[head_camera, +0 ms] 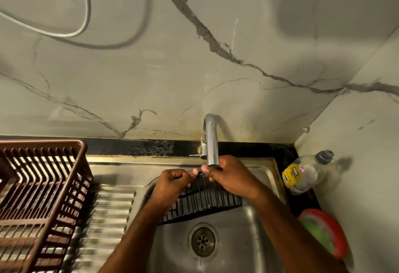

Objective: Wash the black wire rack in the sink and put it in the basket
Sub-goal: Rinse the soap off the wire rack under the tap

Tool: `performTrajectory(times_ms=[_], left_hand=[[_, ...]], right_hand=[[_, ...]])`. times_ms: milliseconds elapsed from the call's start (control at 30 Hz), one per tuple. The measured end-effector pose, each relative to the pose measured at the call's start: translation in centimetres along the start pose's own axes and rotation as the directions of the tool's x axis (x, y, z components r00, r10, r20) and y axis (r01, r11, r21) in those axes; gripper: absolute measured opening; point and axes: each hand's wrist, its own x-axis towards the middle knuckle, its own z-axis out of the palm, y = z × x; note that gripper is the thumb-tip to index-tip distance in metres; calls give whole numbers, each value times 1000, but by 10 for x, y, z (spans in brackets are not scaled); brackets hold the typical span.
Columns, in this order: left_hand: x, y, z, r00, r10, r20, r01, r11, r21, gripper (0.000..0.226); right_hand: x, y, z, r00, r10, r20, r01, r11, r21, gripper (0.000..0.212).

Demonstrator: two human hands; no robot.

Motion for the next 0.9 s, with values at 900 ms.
performTrajectory(times_ms=[900], left_hand=[[-11, -84, -21, 650, -757, 72, 743, 612, -271, 48]], right_hand=[[-63, 66, -33, 873, -487, 15, 485, 871, 74, 10]])
